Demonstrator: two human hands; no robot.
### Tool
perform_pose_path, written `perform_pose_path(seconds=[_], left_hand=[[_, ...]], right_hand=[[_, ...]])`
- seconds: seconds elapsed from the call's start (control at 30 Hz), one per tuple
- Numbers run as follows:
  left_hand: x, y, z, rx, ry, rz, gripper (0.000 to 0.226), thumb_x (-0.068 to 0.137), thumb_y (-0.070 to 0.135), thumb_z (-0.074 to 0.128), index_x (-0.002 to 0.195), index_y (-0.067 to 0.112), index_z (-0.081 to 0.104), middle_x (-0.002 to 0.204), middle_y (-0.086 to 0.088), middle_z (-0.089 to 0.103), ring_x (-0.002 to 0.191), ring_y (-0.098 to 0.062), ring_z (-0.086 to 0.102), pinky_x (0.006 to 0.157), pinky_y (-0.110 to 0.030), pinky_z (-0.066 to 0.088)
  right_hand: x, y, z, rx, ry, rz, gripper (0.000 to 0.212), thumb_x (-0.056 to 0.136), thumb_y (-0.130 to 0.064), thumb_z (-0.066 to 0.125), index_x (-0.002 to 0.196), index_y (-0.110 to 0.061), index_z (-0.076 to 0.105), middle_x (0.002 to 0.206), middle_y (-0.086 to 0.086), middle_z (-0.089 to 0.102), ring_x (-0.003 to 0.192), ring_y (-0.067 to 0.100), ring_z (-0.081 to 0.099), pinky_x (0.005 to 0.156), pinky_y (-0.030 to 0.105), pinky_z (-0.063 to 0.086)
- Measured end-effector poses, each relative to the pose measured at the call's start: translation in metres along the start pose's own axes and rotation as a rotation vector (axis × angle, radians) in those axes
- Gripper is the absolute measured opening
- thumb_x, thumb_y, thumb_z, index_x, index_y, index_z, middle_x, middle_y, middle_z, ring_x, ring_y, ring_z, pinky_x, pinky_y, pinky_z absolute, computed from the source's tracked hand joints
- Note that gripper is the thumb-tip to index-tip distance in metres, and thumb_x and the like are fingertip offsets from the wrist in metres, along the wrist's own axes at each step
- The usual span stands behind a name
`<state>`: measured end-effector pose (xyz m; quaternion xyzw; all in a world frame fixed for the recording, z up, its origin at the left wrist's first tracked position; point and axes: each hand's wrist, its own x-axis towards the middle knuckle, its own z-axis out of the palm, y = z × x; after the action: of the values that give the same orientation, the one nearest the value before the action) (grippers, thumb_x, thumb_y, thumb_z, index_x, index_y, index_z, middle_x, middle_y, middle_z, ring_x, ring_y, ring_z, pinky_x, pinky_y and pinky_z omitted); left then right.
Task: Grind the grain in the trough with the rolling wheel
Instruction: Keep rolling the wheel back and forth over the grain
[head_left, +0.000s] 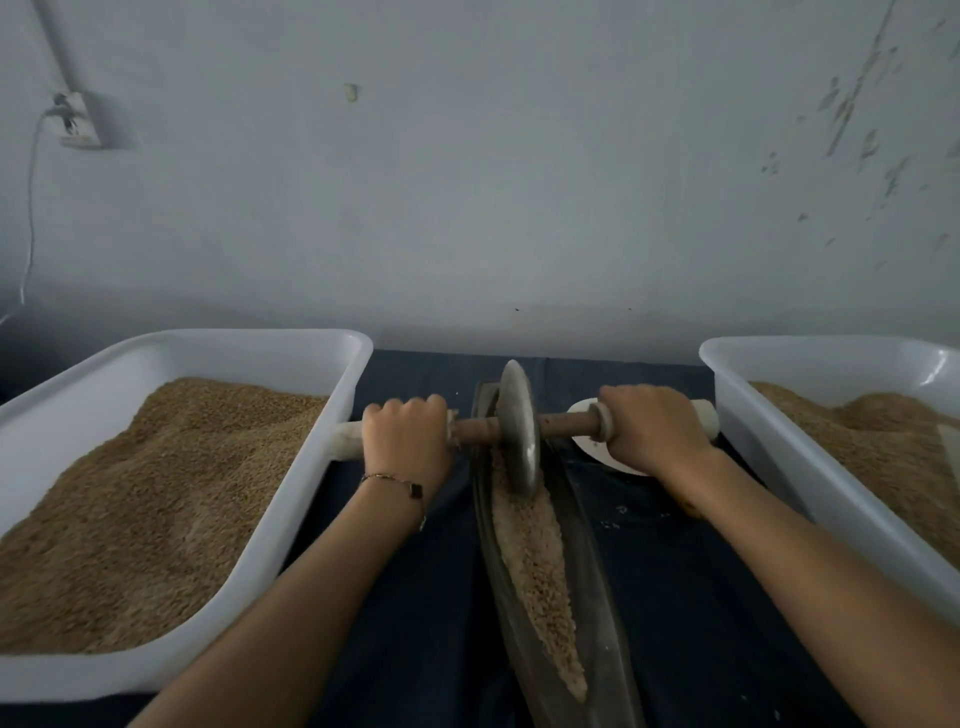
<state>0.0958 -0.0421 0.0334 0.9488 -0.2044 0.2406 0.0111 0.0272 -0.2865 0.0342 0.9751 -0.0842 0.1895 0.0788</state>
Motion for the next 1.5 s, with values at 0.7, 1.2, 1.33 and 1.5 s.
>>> perform_pose_path(seconds=[0.7, 1.2, 1.33, 1.5], left_hand=[[-0.102, -0.008, -0.05, -0.16, 0.037, 0.263, 0.045, 0.032, 0.017, 0.086, 0.051, 0.02, 0.046, 0.042, 0.004, 0.044, 0.036, -0.017, 0.043, 0.042, -0.026, 0.026], [-0.023, -0.011, -0.009, -0.09, -0.107, 0.057, 0.018, 0.09, 0.034, 0.051, 0.078, 0.026, 0.04, 0.071, 0.01, 0.045, 0.067, -0.01, 0.046, 0.065, -0.025, 0.036], [-0.062, -0.011, -0.027, -0.128, -0.081, 0.131, 0.022, 0.089, 0.039, 0.05, 0.078, 0.03, 0.033, 0.073, 0.013, 0.04, 0.068, -0.006, 0.039, 0.067, -0.023, 0.03], [-0.11, -0.011, -0.069, -0.2, -0.067, 0.296, 0.045, 0.038, 0.029, 0.085, 0.058, 0.026, 0.044, 0.047, 0.009, 0.044, 0.04, -0.01, 0.043, 0.045, -0.023, 0.028]], right_hand=[[-0.119, 0.002, -0.029, 0.091, 0.23, -0.116, 0.043, 0.036, -0.005, 0.087, 0.063, -0.02, 0.057, 0.055, -0.005, 0.052, 0.045, 0.016, 0.048, 0.042, 0.028, 0.033], [-0.028, -0.003, -0.008, -0.035, 0.227, -0.051, 0.02, 0.062, -0.006, 0.072, 0.07, -0.014, 0.055, 0.065, 0.004, 0.061, 0.057, 0.025, 0.053, 0.055, 0.03, 0.028], [-0.08, -0.005, -0.025, 0.046, 0.31, -0.105, 0.03, 0.052, -0.006, 0.084, 0.069, -0.013, 0.06, 0.06, 0.004, 0.059, 0.052, 0.025, 0.055, 0.048, 0.034, 0.042], [-0.135, 0.002, -0.048, 0.111, 0.288, -0.12, 0.031, 0.053, -0.006, 0.085, 0.063, -0.018, 0.058, 0.056, -0.003, 0.052, 0.047, 0.018, 0.047, 0.043, 0.034, 0.041]])
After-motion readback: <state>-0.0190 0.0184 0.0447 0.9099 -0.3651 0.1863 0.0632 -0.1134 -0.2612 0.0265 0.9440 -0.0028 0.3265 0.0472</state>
